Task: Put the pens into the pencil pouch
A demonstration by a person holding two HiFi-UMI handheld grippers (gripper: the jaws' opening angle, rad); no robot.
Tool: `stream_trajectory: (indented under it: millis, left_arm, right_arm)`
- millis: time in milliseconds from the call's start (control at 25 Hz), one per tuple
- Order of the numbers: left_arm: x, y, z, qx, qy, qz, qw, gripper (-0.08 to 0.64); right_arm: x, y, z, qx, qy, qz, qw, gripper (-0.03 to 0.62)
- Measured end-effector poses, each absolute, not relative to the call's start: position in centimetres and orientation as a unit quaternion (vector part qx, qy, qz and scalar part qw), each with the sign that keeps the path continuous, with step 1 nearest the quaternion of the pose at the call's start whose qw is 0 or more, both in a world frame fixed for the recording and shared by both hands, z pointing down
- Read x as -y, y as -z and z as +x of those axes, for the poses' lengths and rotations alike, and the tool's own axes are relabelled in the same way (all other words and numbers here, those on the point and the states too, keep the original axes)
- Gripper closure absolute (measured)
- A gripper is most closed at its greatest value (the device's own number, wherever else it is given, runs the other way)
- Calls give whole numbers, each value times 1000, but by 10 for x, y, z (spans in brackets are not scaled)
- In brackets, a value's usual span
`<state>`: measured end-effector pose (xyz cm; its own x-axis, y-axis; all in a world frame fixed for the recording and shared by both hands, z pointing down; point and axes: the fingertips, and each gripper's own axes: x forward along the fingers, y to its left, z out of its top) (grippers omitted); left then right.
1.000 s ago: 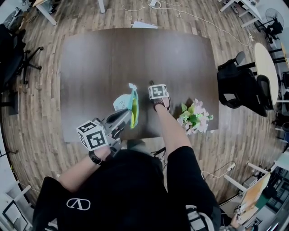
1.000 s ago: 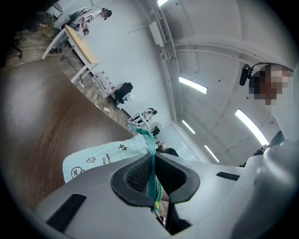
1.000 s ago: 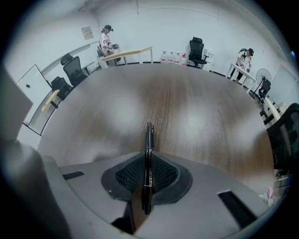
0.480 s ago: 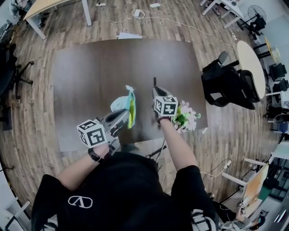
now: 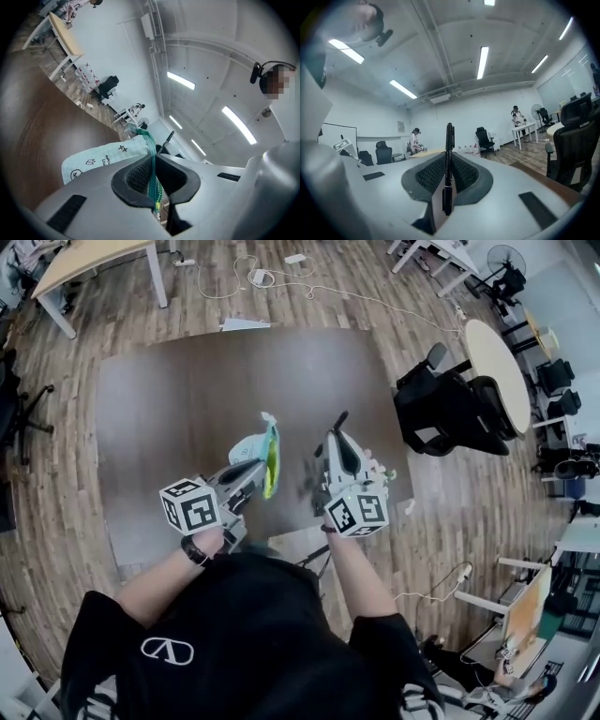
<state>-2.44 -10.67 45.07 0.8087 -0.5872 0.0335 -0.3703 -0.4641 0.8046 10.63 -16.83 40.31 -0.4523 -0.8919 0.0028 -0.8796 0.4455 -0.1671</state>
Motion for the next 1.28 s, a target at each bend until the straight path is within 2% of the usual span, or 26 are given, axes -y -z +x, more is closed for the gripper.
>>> stream_trajectory:
  millis: [160, 400, 720, 1280]
  left_arm:
    - [106, -446, -13, 270, 125, 850, 434, 537]
    - [103, -444, -3, 260, 119, 852, 438, 537]
    - [105, -445, 4, 261, 115, 852, 439, 537]
    - [111, -411, 4, 251, 149, 854, 431, 537]
  right_arm:
    - [146, -377, 113, -843, 23, -533, 74, 551]
    - [136, -372, 122, -835, 23, -541, 98, 551]
    - [121, -335, 59, -871, 24, -465, 157, 551]
    - [117, -359, 38, -890, 44, -436, 128, 551]
